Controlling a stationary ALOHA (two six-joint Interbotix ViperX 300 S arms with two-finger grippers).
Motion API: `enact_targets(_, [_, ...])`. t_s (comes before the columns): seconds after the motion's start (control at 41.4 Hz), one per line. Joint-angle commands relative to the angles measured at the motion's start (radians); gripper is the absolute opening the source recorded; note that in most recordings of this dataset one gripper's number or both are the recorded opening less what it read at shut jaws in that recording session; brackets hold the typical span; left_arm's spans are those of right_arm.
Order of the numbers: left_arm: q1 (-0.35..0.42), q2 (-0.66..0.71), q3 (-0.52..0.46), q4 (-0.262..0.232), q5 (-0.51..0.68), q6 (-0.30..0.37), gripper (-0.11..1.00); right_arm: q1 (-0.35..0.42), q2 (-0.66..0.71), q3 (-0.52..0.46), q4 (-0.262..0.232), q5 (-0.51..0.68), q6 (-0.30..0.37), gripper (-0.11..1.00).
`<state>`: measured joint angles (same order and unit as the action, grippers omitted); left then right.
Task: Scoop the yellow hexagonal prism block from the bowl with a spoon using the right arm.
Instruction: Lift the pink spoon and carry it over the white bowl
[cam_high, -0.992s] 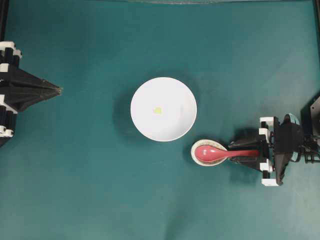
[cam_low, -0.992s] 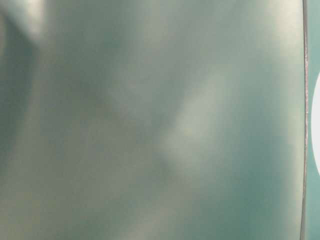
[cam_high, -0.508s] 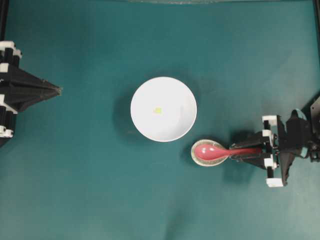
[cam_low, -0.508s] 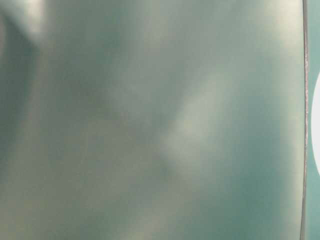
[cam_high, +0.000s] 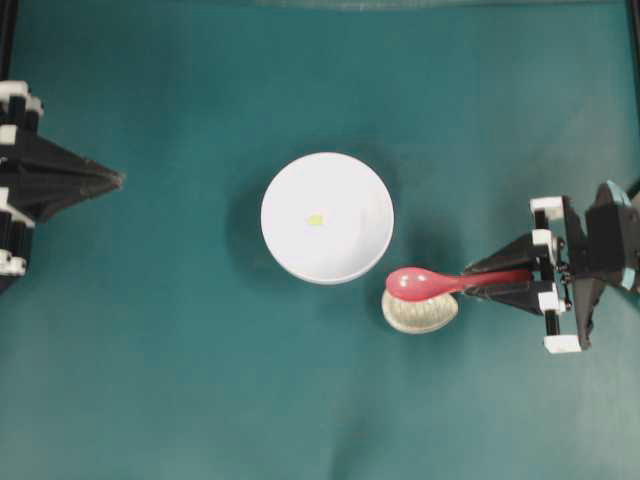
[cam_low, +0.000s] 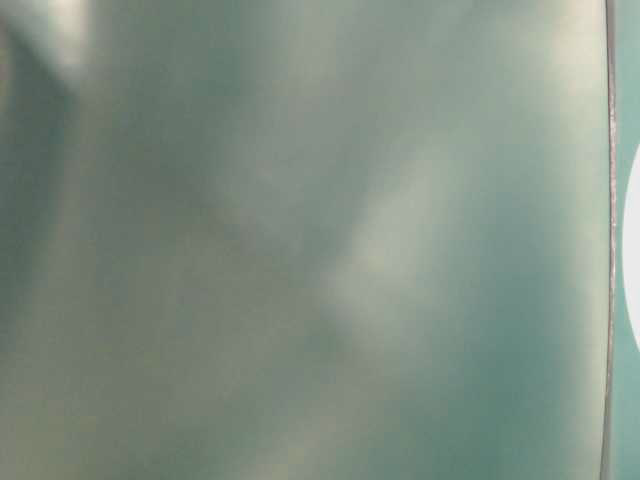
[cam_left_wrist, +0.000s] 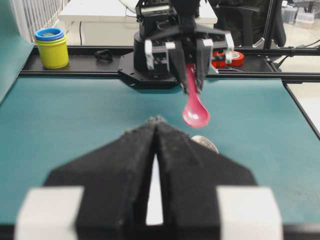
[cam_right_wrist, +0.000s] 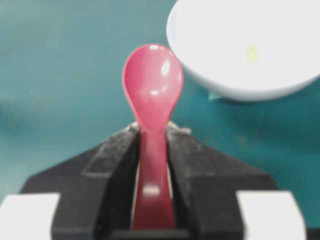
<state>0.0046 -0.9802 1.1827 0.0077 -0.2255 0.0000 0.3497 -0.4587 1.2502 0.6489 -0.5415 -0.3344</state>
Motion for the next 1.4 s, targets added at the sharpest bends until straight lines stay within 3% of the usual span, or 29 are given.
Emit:
enact_targets(0.0, [0.002,0.005,-0.023,0.002,-0.005,0.002,0.00,-0.080,-0.077,-0.058,-0.003,0.140,-0.049,0.24])
enact_targets(0.218, [0.002,0.006,-0.023,0.002,-0.005,0.000,-0.01,-0.325,-0.147,-0.187,-0.006,0.499,-0.103,0.24])
enact_targets(0.459, [0.002,0.006,-0.023,0.003,-0.005,0.000,0.00,-0.499,-0.101,-0.284,-0.026,0.690,-0.103,0.24])
enact_targets(0.943, [0.000,0.005,-0.023,0.003,-0.005,0.002,0.00,-0.532,0.075,-0.417,-0.092,0.765,-0.104,0.24])
enact_targets(1.378, [0.002,0.006,-0.023,0.002,0.006,0.002,-0.01,-0.546,0.276,-0.606,-0.147,1.017,-0.083,0.24])
